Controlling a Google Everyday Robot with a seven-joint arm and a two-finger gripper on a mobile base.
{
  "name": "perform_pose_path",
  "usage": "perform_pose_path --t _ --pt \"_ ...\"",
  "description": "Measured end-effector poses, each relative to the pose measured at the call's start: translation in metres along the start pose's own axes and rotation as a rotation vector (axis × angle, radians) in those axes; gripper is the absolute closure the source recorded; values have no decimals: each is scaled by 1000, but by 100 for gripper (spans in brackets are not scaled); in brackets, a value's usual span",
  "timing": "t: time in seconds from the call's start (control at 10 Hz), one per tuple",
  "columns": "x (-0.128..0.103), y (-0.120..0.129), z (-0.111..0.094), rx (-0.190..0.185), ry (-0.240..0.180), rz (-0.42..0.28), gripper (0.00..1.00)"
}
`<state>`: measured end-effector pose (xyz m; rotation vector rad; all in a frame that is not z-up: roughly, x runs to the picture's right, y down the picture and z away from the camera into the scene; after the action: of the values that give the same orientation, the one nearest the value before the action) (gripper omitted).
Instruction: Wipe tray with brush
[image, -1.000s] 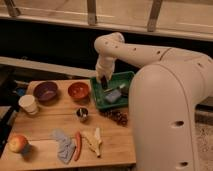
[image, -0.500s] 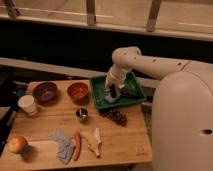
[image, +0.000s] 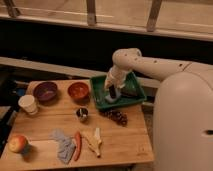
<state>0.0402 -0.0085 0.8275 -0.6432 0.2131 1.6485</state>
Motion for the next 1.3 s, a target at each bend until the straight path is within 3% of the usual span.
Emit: perform_pose_path --t 0.2,0.4,0.9,1.3 --pt "3 -4 12 17 15 1 100" --pt "1 -5 27 10 17 3 100" --pt "-18 8 42 -46 10 -24 100" --pt "-26 19 82 -83 58 -35 100"
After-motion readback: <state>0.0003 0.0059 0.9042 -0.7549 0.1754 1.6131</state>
